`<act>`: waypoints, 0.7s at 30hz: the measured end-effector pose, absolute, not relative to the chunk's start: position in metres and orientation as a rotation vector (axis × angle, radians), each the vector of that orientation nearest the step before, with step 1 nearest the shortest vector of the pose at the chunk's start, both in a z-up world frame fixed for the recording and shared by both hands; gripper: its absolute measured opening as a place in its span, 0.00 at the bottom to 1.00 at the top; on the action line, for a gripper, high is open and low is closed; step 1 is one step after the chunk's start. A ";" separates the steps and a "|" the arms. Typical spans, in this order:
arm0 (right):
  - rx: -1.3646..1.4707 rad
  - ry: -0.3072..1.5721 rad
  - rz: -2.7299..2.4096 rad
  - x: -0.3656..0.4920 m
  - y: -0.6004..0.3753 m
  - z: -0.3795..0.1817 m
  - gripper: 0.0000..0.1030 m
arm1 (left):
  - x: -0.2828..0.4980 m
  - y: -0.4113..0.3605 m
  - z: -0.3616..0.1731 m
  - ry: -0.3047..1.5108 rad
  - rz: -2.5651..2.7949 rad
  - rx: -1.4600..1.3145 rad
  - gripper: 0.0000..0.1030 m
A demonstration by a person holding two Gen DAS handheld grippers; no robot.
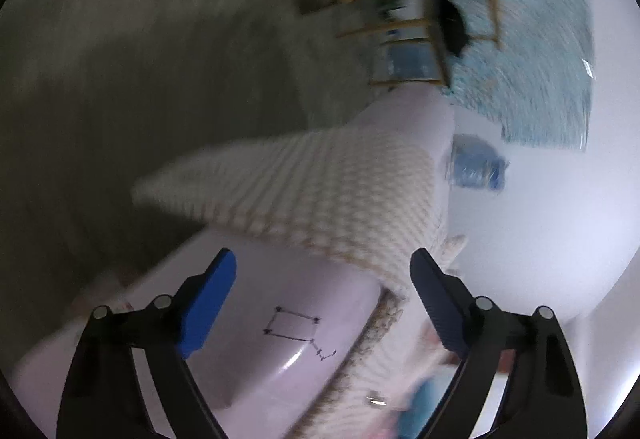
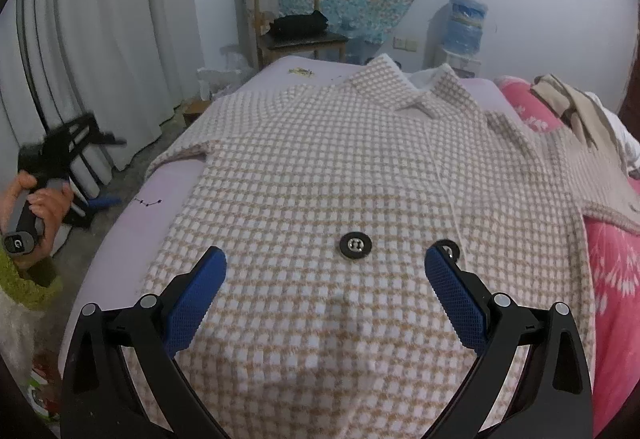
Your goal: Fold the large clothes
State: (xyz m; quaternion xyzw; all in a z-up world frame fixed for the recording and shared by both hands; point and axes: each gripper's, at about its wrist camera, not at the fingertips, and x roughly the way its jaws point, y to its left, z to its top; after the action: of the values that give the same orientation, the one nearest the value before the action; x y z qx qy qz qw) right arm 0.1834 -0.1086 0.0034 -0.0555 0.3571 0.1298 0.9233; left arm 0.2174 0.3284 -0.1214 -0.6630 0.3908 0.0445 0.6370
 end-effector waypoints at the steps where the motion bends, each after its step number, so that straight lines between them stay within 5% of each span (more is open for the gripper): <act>1: -0.118 0.739 0.262 0.186 -0.106 0.003 0.92 | 0.214 0.328 -0.135 0.896 0.074 -1.590 0.83; 21: -0.216 0.803 0.251 0.214 -0.041 -0.010 0.92 | 0.241 0.350 -0.289 0.910 -0.024 -2.172 0.83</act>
State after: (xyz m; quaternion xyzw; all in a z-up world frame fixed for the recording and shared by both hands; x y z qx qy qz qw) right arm 0.2139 -0.0412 -0.0103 -0.1048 0.3888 0.1216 0.9072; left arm 0.2414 0.3497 -0.2895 -0.8519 0.3569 -0.0093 0.3831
